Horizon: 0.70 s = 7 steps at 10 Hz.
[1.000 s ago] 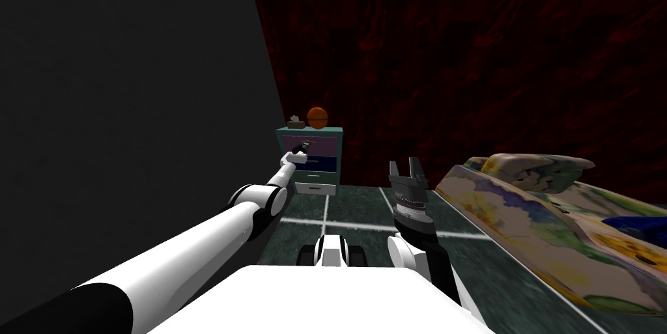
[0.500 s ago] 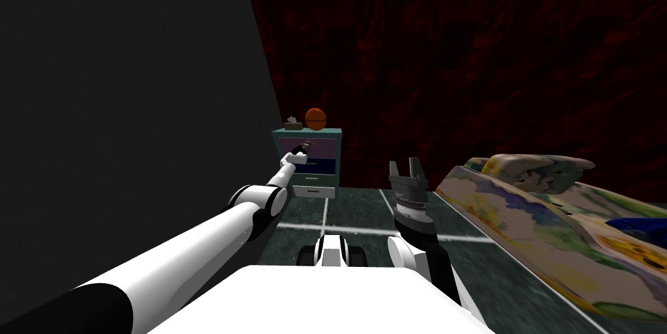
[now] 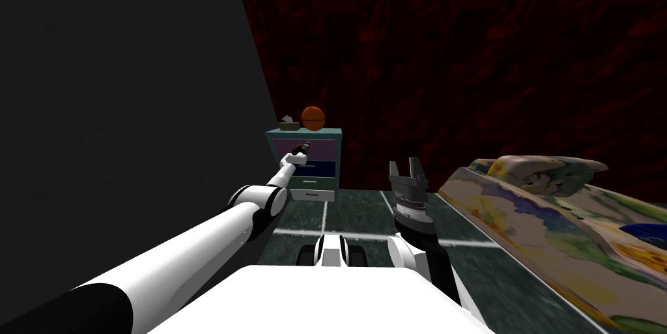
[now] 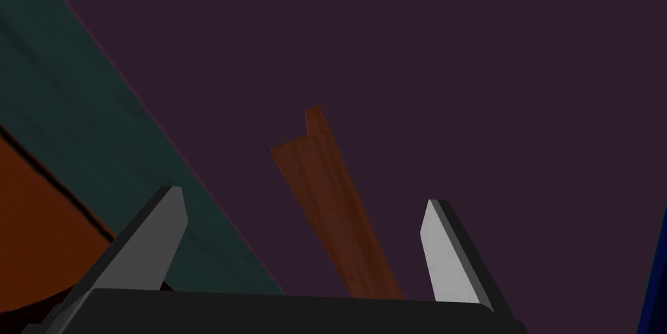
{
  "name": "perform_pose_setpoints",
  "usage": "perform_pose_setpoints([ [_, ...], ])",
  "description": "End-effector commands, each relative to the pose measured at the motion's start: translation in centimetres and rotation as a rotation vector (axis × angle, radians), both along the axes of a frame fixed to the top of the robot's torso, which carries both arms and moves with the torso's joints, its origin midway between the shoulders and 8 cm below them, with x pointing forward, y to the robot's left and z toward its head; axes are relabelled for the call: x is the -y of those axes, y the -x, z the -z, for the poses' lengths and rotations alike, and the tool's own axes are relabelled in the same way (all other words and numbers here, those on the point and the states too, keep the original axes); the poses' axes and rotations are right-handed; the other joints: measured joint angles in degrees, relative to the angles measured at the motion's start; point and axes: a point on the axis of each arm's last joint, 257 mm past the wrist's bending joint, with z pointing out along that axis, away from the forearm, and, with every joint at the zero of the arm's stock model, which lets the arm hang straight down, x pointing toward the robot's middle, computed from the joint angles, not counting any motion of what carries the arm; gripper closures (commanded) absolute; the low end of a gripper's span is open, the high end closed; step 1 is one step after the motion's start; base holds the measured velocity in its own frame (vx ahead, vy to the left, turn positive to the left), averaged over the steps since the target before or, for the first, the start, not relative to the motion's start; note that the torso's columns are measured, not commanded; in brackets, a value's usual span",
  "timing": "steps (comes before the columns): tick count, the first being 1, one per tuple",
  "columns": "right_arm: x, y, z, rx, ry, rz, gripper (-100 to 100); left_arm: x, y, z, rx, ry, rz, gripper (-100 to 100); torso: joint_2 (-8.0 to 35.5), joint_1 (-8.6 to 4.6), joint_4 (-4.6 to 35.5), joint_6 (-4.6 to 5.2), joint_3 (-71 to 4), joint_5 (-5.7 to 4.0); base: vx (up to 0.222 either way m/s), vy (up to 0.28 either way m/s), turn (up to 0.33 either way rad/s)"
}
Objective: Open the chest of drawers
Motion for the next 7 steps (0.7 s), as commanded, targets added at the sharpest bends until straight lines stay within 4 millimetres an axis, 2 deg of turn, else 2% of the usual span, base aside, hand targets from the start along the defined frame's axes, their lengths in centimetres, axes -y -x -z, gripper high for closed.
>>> perform_pose_setpoints([
  [1, 0.0, 0.0, 0.0, 0.0, 0.0, 0.0, 0, 0.28, -0.05, -0.2, 0.001, 0.0, 0.004, 100, 0.06, -0.02, 0.03, 0.0, 0.04, -0.01, -0.073, -0.002, 0.024],
  [5, -0.01, -0.01, -0.01, 0.0, 0.0, 0.0, 0, 0.92, -0.16, -0.67, 0.002, -0.001, 0.012, 100, 0.01, -0.04, 0.02, 0.0, 0.02, -0.01, -0.209, 0.006, 0.022],
  [6, -0.01, -0.01, -0.01, 0.0, 0.0, 0.0, 0, 0.83, -0.11, -0.6, 0.002, 0.0, 0.01, 100, -0.16, 0.04, -0.03, 0.0, -0.08, 0.0, -0.094, 0.018, 0.0],
  [7, 0.0, -0.01, 0.0, 0.0, 0.0, 0.0, 0, 0.6, -0.02, -0.11, -0.003, 0.0, 0.007, -100, -0.55, -0.01, -0.13, 0.0, -0.32, 0.0, 0.07, 0.005, -0.026],
])
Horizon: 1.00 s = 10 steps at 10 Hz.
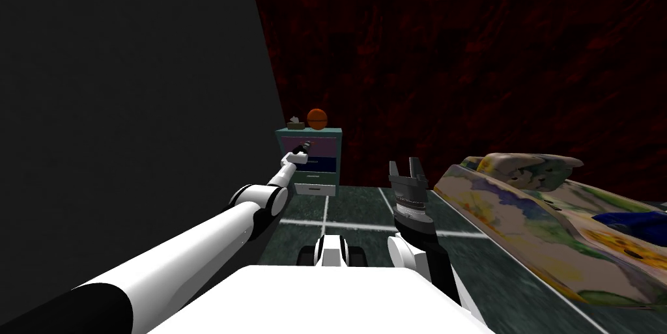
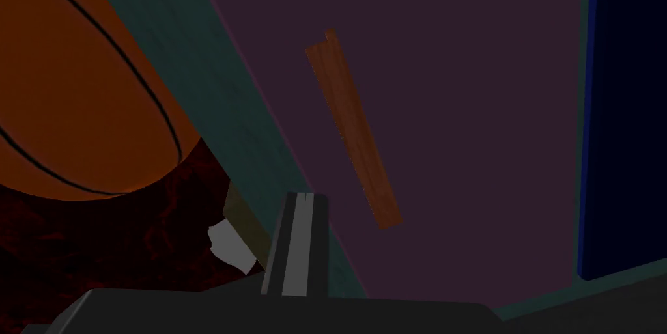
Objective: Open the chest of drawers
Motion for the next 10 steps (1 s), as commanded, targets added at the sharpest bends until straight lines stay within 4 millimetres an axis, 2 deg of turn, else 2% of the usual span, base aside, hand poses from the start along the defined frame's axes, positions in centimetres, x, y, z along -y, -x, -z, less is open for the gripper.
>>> perform_pose_setpoints([
  [1, 0.0, 0.01, 0.01, 0.0, 0.0, 0.0, 0, -0.31, 0.11, 0.57, -0.006, 0.0, -0.004, -100, -0.38, -0.05, -0.13, 0.0, -0.25, -0.01, 0.143, -0.007, -0.016],
  [4, 0.01, 0.01, 0.01, 0.0, 0.0, 0.0, 0, -0.74, 0.27, 1.34, -0.013, 0.0, -0.01, -100, 0.26, -0.02, 0.06, 0.0, 0.15, -0.01, 0.182, -0.012, -0.018],
  [7, 0.0, 0.01, 0.01, 0.0, 0.0, 0.0, 0, -0.75, 0.23, 1.11, -0.012, 0.0, -0.01, -100, 0.63, -0.03, 0.2, 0.01, 0.4, -0.02, 0.1, -0.002, -0.01],
  [8, 0.0, 0.01, 0.0, 0.0, 0.0, 0.0, 0, -0.77, 0.22, 1.07, -0.011, -0.001, -0.01, 100, 0.65, -0.03, 0.17, 0.0, 0.38, -0.01, 0.013, 0.0, 0.002],
  [10, 0.0, 0.0, 0.0, 0.0, 0.0, 0.0, 0, 0.05, 0.58, 0.97, -0.011, -0.003, 0.001, 100, 0.7, -0.06, 0.25, 0.02, 0.42, -0.08, -0.031, 0.005, 0.049],
])
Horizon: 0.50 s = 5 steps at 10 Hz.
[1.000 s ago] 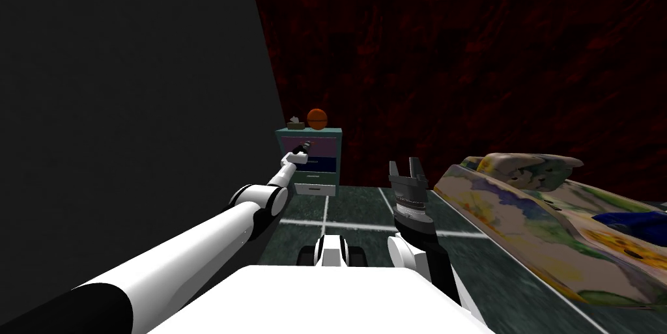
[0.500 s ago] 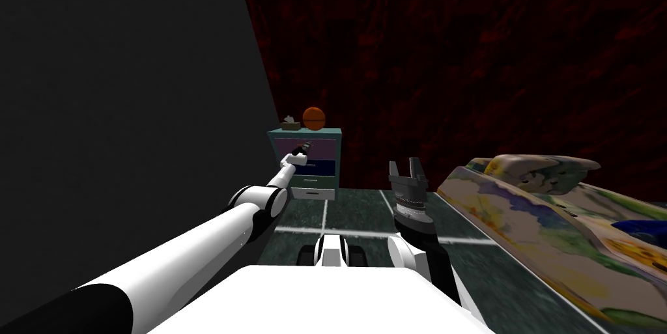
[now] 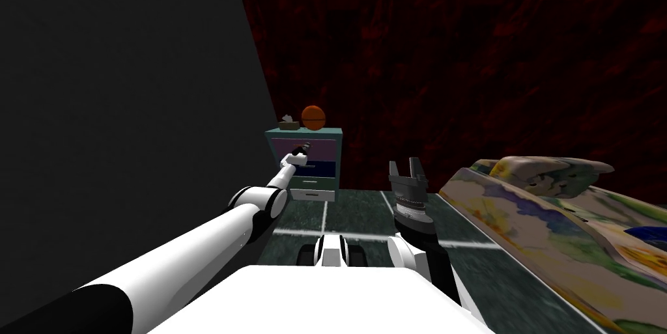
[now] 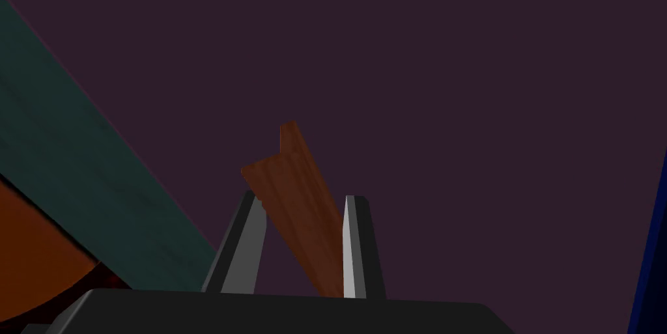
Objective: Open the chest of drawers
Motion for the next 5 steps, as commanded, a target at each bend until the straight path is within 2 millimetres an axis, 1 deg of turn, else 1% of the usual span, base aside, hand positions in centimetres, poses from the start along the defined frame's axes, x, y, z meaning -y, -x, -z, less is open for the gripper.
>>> perform_pose_setpoints([
  [1, 0.0, 0.0, 0.0, 0.0, 0.0, 0.0, 0, 1.0, 0.4, -0.2, 0.001, -0.006, 0.015, 100, 0.0, -0.03, -0.02, -0.05, 0.0, -0.01, -0.074, 0.006, 0.056],
  [5, 0.0, 0.0, 0.0, 0.0, 0.0, 0.0, 0, 2.9, 1.4, 0.0, -0.006, -0.006, 0.036, 100, -0.21, 0.02, 0.01, -0.11, -0.12, -0.01, -0.071, 0.01, 0.061],
])
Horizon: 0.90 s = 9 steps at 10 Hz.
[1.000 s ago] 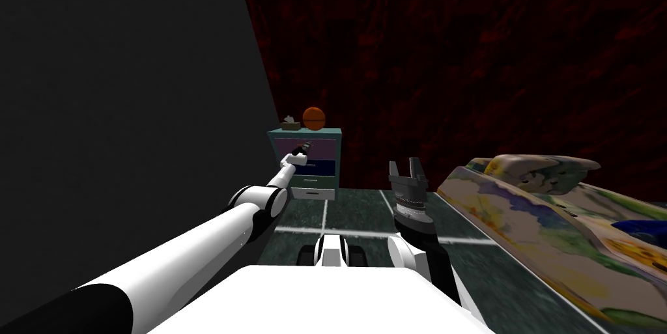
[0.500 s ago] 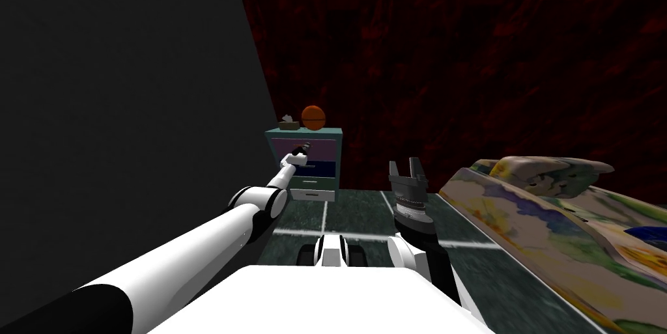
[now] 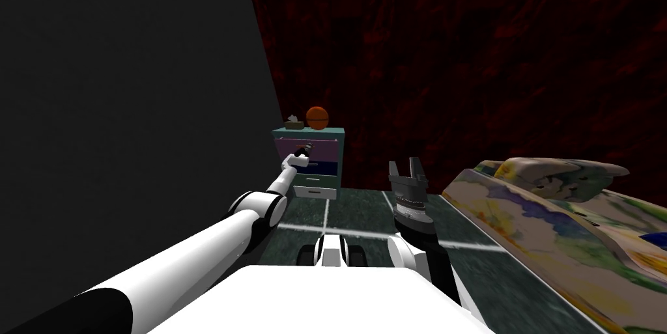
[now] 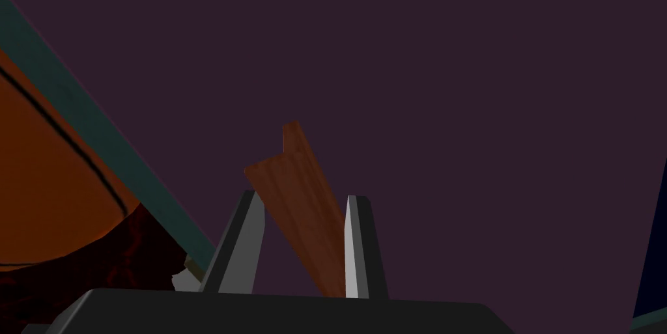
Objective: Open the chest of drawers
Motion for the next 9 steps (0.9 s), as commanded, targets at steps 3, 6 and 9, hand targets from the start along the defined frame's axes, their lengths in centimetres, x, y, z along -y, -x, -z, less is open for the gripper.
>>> perform_pose_setpoints([
  [3, 0.0, 0.0, 0.0, 0.0, 0.0, 0.0, 0, 1.7, 0.9, -0.8, 0.009, 0.0, 0.021, 100, 0.0, -0.02, 0.04, 0.05, 0.0, 0.0, -0.043, 0.01, 0.034],
  [6, 0.0, 0.0, 0.0, 0.0, 0.0, 0.0, 0, 2.2, 1.2, -0.3, -0.001, 0.002, 0.025, 100, 0.13, -0.02, 0.07, 0.05, 0.08, 0.02, -0.03, 0.008, 0.026],
  [9, 0.0, 0.0, 0.0, 0.0, 0.0, 0.0, 0, 2.7, 1.3, -0.5, 0.003, 0.002, 0.033, 100, 0.31, -0.05, -0.05, 0.11, 0.18, 0.05, -0.146, 0.004, 0.026],
])
